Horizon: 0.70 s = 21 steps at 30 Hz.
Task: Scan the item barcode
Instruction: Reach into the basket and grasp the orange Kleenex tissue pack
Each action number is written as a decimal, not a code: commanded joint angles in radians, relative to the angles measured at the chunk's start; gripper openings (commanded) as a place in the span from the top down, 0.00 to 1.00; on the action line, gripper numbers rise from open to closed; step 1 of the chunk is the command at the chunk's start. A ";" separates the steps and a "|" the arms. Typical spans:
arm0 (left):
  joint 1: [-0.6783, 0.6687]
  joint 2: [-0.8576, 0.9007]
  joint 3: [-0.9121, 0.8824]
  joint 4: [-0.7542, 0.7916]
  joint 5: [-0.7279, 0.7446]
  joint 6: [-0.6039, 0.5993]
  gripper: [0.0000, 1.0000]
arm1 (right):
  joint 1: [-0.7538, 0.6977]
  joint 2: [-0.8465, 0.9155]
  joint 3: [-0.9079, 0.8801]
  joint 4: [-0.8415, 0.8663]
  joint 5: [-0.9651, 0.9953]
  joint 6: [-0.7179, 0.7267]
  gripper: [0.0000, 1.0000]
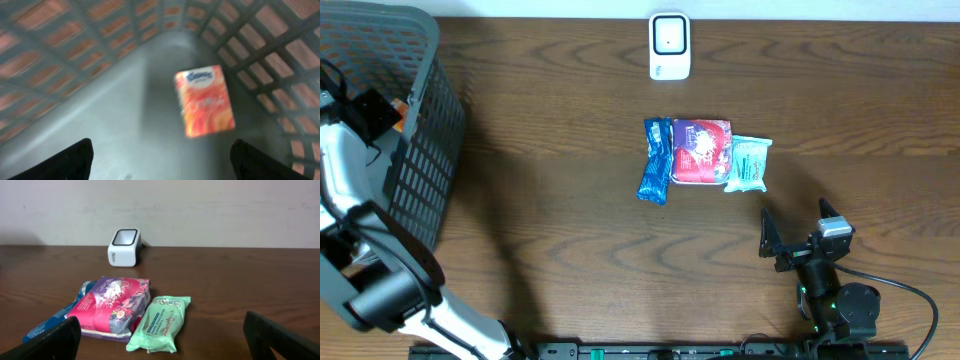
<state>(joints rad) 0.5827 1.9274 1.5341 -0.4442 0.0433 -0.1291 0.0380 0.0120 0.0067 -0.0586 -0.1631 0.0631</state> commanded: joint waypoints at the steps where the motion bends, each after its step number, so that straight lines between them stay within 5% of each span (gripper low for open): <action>1: -0.001 0.044 0.008 0.045 0.119 0.020 0.13 | 0.005 -0.005 -0.002 -0.004 0.001 -0.009 0.01; 21: -0.002 0.206 0.008 0.158 0.133 -0.052 0.27 | 0.005 -0.005 -0.002 -0.004 0.001 -0.008 0.01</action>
<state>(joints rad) 0.5816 2.1059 1.5341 -0.2874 0.1596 -0.1650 0.0380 0.0120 0.0067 -0.0586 -0.1631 0.0631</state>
